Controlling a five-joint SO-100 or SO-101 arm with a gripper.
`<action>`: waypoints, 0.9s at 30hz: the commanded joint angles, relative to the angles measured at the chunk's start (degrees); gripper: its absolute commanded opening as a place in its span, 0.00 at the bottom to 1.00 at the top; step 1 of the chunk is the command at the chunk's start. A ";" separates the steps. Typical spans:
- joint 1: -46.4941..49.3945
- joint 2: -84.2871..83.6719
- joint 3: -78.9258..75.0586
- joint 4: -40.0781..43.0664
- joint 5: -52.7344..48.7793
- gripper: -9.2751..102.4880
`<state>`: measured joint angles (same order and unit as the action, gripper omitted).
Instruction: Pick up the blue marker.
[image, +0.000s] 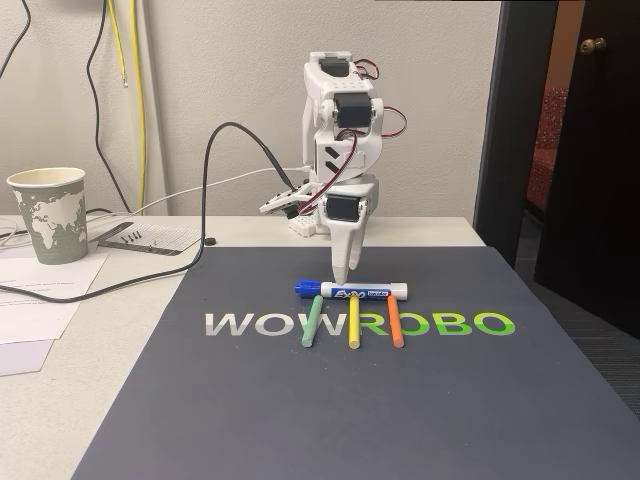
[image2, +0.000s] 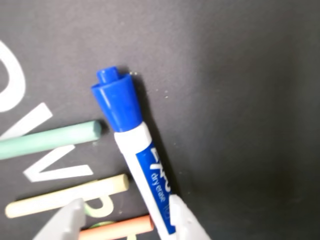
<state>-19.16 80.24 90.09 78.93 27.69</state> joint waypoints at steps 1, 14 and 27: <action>-0.62 0.62 -1.85 0.44 0.44 0.29; -1.49 0.26 -2.29 0.44 -0.53 0.28; -0.53 -1.76 -5.19 5.80 -9.58 0.28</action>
<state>-20.04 78.49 88.24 83.14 19.25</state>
